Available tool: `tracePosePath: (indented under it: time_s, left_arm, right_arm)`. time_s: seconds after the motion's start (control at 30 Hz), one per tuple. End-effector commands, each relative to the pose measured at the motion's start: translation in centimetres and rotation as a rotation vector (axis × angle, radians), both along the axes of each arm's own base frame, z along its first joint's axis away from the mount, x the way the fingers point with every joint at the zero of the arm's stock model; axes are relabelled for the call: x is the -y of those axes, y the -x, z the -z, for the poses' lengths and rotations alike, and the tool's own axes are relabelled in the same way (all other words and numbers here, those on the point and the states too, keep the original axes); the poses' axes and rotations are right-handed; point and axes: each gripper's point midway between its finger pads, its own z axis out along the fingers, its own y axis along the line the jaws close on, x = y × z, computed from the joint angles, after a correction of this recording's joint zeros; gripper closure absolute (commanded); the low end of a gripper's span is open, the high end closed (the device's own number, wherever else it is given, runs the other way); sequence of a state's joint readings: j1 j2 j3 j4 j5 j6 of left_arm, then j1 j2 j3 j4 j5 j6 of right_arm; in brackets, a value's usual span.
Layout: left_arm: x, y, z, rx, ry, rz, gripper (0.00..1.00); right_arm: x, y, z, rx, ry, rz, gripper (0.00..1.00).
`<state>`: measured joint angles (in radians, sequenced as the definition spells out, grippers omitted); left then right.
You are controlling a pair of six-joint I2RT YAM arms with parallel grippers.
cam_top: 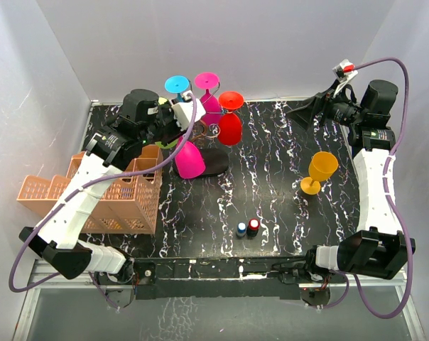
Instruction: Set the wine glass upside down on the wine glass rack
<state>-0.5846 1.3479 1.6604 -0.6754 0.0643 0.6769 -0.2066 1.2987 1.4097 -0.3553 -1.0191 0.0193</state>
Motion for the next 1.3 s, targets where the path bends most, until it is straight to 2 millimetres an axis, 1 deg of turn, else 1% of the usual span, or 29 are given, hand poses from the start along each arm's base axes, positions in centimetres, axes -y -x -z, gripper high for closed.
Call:
tracePosePath:
  time_s: [0.0,0.2,0.5,0.83,0.97,1.13,1.27]
  left_arm:
    - [0.1,0.7,-2.1,0.042,0.077,-0.002,0.66]
    - [0.2,0.6,-2.3,0.046,0.092,-0.01,0.65]
    - [0.7,1.2,-0.8,-0.004,0.082,0.026,0.64]
    - [1.4,1.9,-0.3,-0.042,0.119,0.052,0.61]
    - [1.4,2.1,-0.2,-0.049,0.123,0.056,0.57]
    - [1.4,2.6,-0.6,-0.055,0.133,0.067,0.51]
    - [1.5,3.0,-1.0,-0.059,0.145,0.08,0.45]
  right_arm:
    - [0.3,0.5,-2.1,0.102,0.028,0.012,0.08]
    - [0.3,0.5,-2.1,0.102,0.027,0.013,0.08]
    - [0.4,0.4,-2.0,0.101,0.027,0.015,0.08]
    - [0.5,0.4,-1.9,0.101,0.027,0.021,0.08]
    - [0.7,0.3,-1.7,0.099,0.036,0.033,0.07]
    - [2.5,-0.4,-1.5,0.118,0.122,0.145,0.07]
    - [4.3,-0.6,-0.6,0.105,0.216,0.243,0.07]
